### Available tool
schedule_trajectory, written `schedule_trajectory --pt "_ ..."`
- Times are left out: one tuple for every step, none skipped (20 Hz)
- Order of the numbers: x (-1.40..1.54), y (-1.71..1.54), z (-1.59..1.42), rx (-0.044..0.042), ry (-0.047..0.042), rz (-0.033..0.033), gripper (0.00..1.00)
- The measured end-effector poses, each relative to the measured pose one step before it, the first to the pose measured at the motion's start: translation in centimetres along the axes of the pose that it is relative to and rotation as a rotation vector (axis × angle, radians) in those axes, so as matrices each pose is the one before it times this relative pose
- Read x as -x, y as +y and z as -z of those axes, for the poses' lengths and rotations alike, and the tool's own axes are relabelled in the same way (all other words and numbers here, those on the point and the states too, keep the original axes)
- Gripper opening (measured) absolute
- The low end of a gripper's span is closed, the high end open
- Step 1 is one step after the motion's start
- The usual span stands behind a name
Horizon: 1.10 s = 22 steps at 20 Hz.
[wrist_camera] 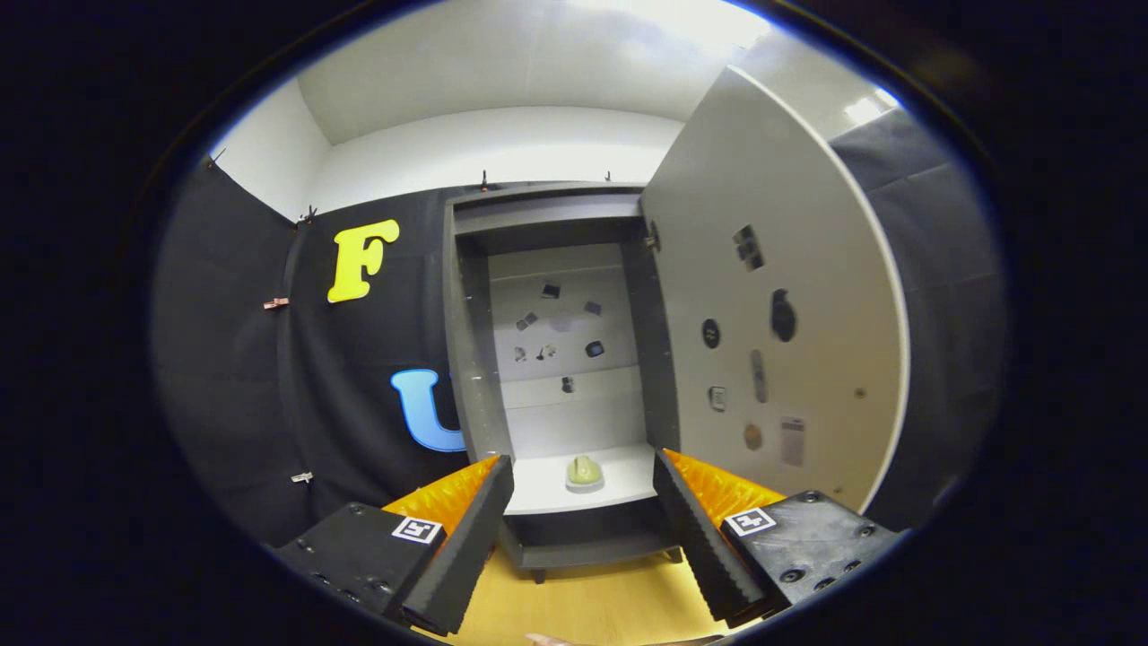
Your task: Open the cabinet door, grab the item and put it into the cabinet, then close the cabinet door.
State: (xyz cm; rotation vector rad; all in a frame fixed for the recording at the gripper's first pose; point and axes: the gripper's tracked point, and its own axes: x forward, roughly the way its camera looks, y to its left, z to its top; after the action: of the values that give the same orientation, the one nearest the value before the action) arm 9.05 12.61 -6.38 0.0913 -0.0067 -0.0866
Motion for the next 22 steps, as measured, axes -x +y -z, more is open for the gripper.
schedule_trajectory --pt "0.712 -0.997 -0.071 0.00415 0.00758 0.01911 0.98" --pt "0.808 -1.26 -0.355 0.00342 -0.00035 0.02497 0.98" --pt "0.526 -1.289 -0.621 0.00439 -0.00759 0.01877 0.98" --pt "0.656 -1.456 -0.648 0.00476 -0.01119 0.01765 0.98" --pt "0.591 -1.561 -0.646 0.003 -0.01361 0.01344 0.98" --pt "0.391 -1.62 -0.646 0.00376 -0.01208 0.0095 0.98" --pt "0.367 -2.008 -0.49 0.01087 -0.00953 0.01459 0.98" --pt "0.212 -2.184 -0.307 0.01836 0.00348 0.02436 0.98" --pt "-0.038 -2.355 0.043 0.01967 0.00989 0.02524 0.98" --pt "0.006 -2.169 -0.256 0.0165 -0.00393 0.02446 0.98" --pt "-0.342 -2.103 -0.573 0.01022 -0.01103 0.02128 0.98" --pt "-0.257 -1.896 -0.327 -0.00107 -0.00809 0.01419 0.98" --pt "-0.283 -1.66 -0.195 -0.00495 -0.0054 0.00608 0.98" --pt "-0.583 -1.137 0.057 -0.00445 -0.00414 -0.00442 0.98" --pt "-0.837 -0.969 0.27 0.00099 0.00256 -0.00779 0.98" --pt "-0.706 -0.726 0.271 0.00305 0.006 -0.015 0.98" --pt "-0.751 -0.329 0.174 -0.00004 0.00524 -0.02301 0.98" --pt "-0.693 -0.101 0.287 -0.00361 0.00593 -0.02975 0.98" --pt "-0.634 0.198 0.41 -0.00528 0.01341 -0.03403 0.98" --pt "-0.577 0.141 0.587 -0.00216 0.01855 -0.02632 0.98" --pt "-0.755 0.059 0.53 -0.00278 0.01902 -0.02757 0.98" --pt "-0.499 0.26 0.441 -0.00372 0.01854 -0.027 0.98"
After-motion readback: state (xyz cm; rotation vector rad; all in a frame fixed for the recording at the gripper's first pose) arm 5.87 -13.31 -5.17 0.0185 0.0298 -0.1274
